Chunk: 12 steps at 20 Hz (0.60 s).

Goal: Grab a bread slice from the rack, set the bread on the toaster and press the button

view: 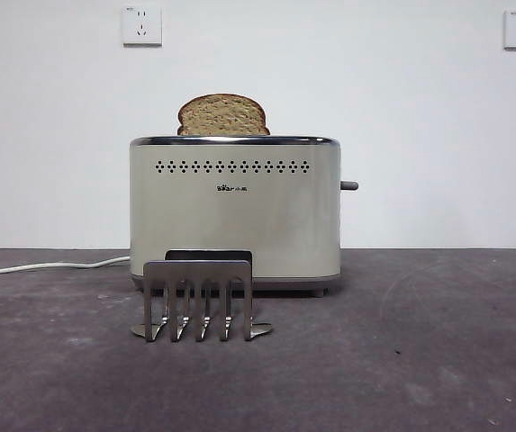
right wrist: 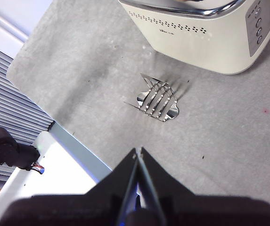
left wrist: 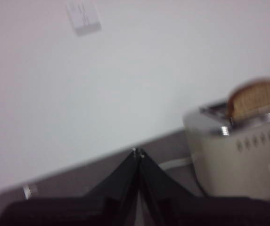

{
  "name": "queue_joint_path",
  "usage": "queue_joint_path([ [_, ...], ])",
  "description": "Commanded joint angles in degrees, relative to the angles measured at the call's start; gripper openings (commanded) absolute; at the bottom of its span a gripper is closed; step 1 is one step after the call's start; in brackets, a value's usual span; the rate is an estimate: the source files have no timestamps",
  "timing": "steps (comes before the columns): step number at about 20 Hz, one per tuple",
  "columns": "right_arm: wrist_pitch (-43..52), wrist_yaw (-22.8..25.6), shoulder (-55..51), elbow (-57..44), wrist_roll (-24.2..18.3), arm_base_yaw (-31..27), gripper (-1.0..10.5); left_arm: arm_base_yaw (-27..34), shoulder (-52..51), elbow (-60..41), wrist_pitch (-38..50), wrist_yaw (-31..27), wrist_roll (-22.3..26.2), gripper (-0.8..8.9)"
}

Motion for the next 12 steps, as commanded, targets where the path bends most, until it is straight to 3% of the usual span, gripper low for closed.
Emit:
queue_joint_path([
  [1,0.13,-0.07,-0.13,-0.46,-0.5,0.07,0.0,0.15,-3.52,-6.1,0.98,-0.74,-1.81,-0.03],
  [8,0.13,-0.07,-0.13,-0.46,-0.5,0.07,0.0,0.13,-10.67,-17.2,0.2,-0.72,-1.84,-0.03],
  [12,0.13,-0.07,-0.13,-0.46,-0.5,0.07,0.0,0.13,-10.67,-17.2,-7.91,-0.63,-1.84,-0.03],
])
